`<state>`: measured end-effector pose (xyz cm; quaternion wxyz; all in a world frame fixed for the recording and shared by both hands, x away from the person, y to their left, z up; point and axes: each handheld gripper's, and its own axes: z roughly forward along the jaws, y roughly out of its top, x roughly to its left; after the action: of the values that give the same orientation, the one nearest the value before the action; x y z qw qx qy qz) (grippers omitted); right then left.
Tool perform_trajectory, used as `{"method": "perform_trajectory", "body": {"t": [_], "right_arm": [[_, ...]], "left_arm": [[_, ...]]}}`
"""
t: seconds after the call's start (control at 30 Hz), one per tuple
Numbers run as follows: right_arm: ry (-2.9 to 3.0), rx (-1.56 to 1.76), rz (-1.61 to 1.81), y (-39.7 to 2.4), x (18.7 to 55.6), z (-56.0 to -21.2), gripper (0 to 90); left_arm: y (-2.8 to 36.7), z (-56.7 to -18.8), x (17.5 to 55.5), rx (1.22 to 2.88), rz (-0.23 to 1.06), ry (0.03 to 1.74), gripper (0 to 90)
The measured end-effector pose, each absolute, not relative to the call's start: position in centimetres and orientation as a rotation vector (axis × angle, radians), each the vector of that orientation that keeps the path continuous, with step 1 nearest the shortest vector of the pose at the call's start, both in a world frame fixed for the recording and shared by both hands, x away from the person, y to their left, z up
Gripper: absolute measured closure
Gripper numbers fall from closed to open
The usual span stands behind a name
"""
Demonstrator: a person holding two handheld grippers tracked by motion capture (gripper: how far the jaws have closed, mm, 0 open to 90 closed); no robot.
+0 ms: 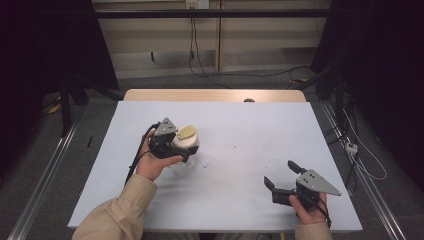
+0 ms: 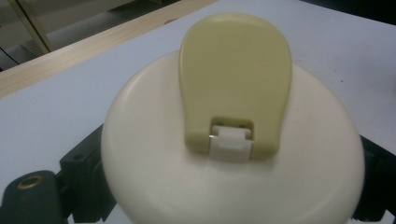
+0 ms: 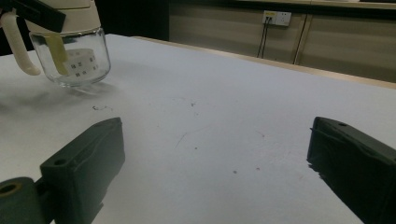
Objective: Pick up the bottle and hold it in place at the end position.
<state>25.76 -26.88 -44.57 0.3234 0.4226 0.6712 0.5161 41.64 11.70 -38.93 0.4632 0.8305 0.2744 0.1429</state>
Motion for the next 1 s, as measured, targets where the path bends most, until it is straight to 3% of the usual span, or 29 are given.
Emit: {"method": "perform_trajectory", "body": {"t": [1.0], "right_arm": [[1.758,1.108,1.361,-27.0,26.0,-44.6,3.5]], "left_arm": [[5.8,-39.8,44.9,2.055,0.297,0.633,10.5]]}}
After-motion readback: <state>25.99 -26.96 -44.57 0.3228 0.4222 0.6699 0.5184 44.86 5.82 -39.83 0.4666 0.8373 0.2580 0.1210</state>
